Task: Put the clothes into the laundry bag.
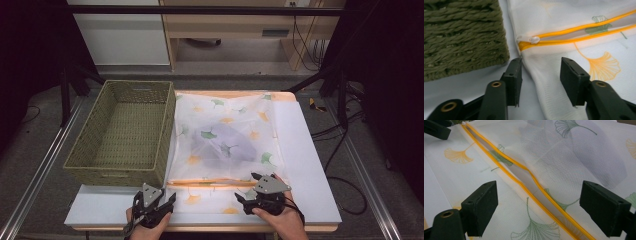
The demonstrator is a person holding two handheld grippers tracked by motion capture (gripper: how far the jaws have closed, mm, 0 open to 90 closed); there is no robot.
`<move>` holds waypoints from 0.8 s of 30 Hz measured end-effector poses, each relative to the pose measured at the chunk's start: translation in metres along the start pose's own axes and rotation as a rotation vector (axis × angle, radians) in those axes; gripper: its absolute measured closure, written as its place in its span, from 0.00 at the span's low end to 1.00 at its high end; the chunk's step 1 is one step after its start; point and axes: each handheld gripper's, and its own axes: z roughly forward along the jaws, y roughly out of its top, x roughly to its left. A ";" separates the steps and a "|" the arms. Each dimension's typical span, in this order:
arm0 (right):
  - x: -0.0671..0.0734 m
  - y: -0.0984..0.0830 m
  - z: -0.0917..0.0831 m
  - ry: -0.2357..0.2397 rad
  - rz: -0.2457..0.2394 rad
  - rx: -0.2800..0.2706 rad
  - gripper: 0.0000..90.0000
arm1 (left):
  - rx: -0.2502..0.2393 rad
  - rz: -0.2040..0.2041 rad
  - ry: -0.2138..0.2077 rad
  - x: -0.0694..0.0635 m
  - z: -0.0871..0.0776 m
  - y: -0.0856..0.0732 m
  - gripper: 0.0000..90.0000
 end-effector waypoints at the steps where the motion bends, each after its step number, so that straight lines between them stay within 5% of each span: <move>1: 0.000 0.000 0.000 -0.001 0.000 0.000 0.17 | 0.000 0.003 -0.004 0.000 0.001 0.001 0.56; 24: 0.000 0.000 0.000 0.002 0.001 -0.003 0.17 | -0.001 0.020 0.013 -0.004 0.014 0.007 0.50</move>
